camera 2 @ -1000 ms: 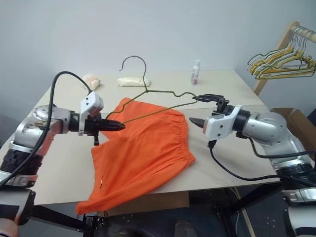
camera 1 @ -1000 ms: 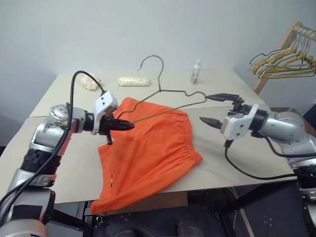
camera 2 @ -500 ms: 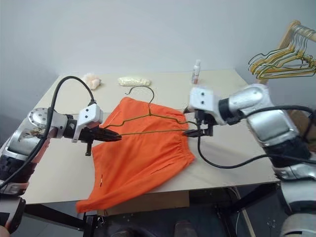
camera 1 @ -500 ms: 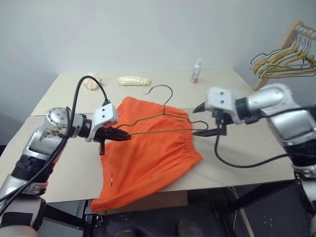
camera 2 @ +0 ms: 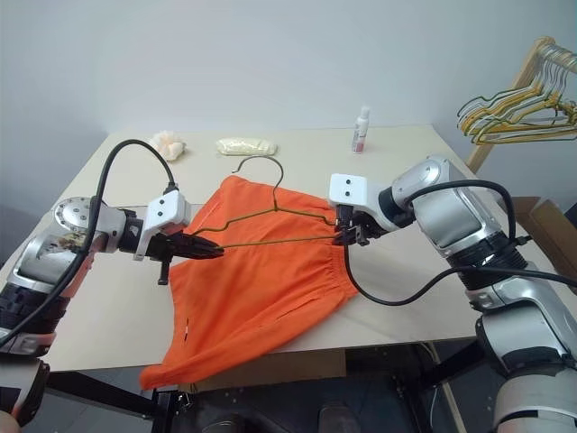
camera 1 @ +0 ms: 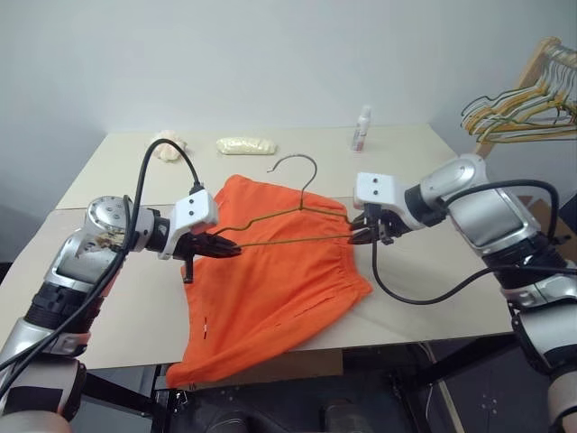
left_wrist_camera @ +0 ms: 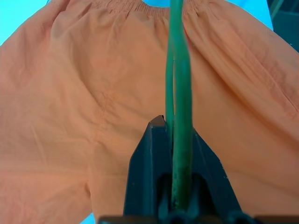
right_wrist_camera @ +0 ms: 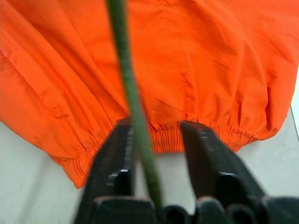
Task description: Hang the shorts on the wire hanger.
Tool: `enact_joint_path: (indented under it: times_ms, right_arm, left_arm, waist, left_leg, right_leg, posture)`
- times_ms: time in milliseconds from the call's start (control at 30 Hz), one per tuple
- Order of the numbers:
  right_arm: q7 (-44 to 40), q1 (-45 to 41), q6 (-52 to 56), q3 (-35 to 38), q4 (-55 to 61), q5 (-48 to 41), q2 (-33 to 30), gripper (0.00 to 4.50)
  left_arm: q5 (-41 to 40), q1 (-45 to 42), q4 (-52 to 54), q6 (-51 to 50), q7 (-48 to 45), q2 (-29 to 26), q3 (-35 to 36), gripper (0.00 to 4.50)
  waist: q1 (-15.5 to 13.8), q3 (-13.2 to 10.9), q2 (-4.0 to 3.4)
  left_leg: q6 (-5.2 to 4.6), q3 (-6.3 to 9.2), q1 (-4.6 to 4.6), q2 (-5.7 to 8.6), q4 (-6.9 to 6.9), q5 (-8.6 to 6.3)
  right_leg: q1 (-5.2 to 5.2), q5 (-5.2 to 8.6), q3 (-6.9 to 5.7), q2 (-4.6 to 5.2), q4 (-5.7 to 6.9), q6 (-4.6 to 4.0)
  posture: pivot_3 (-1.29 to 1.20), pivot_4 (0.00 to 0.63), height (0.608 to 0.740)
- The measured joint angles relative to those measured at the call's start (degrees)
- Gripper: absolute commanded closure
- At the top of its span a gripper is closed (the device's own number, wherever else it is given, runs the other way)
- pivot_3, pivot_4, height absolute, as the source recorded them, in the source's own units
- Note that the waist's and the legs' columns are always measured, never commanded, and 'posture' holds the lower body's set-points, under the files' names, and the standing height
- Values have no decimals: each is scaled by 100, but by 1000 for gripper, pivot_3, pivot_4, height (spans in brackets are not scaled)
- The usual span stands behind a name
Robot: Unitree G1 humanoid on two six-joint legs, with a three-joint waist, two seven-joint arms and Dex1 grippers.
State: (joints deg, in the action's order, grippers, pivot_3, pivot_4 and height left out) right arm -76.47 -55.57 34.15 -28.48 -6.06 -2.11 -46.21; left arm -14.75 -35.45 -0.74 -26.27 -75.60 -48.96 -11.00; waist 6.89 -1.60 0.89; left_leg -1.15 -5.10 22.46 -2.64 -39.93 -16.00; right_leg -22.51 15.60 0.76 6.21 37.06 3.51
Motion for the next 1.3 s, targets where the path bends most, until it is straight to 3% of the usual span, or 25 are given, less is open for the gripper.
enact_joint_path:
  times_ms: [67,200,400,667,700,867,1000,1300]
  right_arm:
    - [-105,20,-40,-1,28,31,-2,4456]
    - [-186,173,-131,13,162,68,-33,4456]
    - [-335,787,63,333,683,-234,-341,4500]
    - [152,2705,1912,1733,1567,-1122,-1079,4500]
    - [257,2992,2216,1921,1574,-1224,-1150,4500]
    - [1000,3980,3767,3018,1454,-1661,-1164,4500]
    - [1391,4304,4734,3592,823,-1921,-1130,4500]
    - [1306,4293,5218,3545,589,-2745,-1388,4500]
  left_arm:
    - [36,-45,-28,8,17,8,2,4500]
    - [150,-68,-182,418,-44,70,2,4500]
    - [11,-217,-737,1463,-537,382,68,2813]
    - [84,-783,-1956,1999,-245,415,590,221]
    - [1,-730,-1947,1941,-178,414,733,106]
    - [-641,57,-618,1212,99,539,1147,106]
    - [-1055,740,462,693,204,590,1151,106]
    - [-1249,934,1003,343,507,538,1214,106]
  waist:
    - [1,0,0]
    - [1,0,0]
    - [-50,0,0]
    - [-151,1,2]
    - [-161,1,2]
    - [-183,6,3]
    - [-198,7,2]
    - [-210,10,-2]
  left_leg:
    - [0,0,0,0,0,0]
    - [1,-1,-1,0,-1,1]
    - [4,-2,2,0,-5,2]
    - [-4,-7,-3,0,-5,-3]
    - [-5,-7,-2,0,-6,-3]
    - [-6,-1,-17,-2,-4,-4]
    - [-7,-6,-30,-1,1,-4]
    - [-11,-5,-37,1,9,-7]
  right_leg:
    - [0,0,0,0,-1,0]
    - [3,0,-1,0,-1,0]
    - [6,0,-7,0,-2,0]
    - [15,0,-9,0,-24,0]
    - [14,0,-9,0,-24,0]
    - [23,0,-1,1,-21,0]
    - [27,0,6,0,-18,-1]
    - [34,1,11,-2,-31,0]
  posture:
    - [-109,0,740]
    - [-104,0,740]
    - [-93,0,740]
    - [-94,0,740]
    - [-94,0,740]
    - [-89,0,740]
    - [-86,4,740]
    - [-72,11,740]
